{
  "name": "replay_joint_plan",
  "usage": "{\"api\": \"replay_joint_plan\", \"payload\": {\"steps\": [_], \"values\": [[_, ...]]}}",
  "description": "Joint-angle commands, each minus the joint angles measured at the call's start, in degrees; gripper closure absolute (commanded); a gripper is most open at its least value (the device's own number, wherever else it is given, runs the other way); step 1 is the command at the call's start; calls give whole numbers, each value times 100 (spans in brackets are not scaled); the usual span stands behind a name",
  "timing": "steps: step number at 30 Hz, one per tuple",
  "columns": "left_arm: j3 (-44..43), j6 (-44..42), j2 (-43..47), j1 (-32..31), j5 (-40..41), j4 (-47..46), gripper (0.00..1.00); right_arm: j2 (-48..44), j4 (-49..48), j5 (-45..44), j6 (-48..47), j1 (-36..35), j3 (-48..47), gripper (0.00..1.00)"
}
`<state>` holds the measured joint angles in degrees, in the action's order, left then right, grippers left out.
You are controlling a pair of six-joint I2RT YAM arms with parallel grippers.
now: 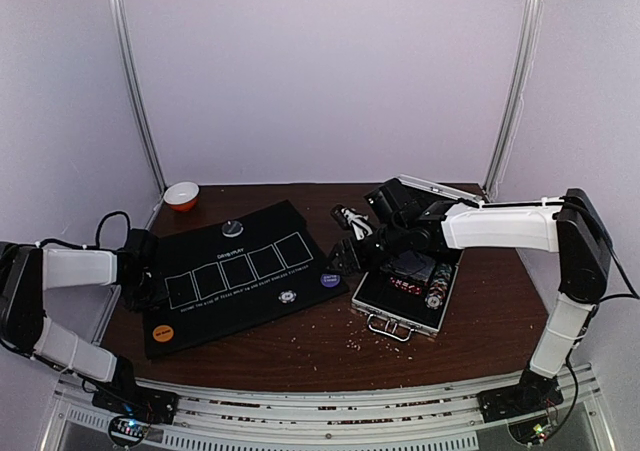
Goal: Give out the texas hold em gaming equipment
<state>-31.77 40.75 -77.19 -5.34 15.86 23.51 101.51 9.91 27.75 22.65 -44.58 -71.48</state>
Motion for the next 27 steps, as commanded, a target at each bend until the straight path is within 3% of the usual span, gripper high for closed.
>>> {"api": "replay_joint_plan", "payload": {"steps": [1, 2, 10, 19, 27], "values": [[298, 188, -279, 28, -58, -312, 90, -115, 90, 114, -44, 35, 8, 44], [301, 185, -279, 25, -41, -317, 83, -120, 90, 119, -45, 41, 5, 44], [294, 124, -381, 25, -23, -408, 57, -147, 126, 126, -33, 45, -6, 44], [264, 13, -333, 33, 0, -414, 45, -122, 160, 126, -18, 37, -15, 44], [110, -71, -68, 25, 19, -208, 28, 18, 286, -259, -25, -5, -202, 45]]}}
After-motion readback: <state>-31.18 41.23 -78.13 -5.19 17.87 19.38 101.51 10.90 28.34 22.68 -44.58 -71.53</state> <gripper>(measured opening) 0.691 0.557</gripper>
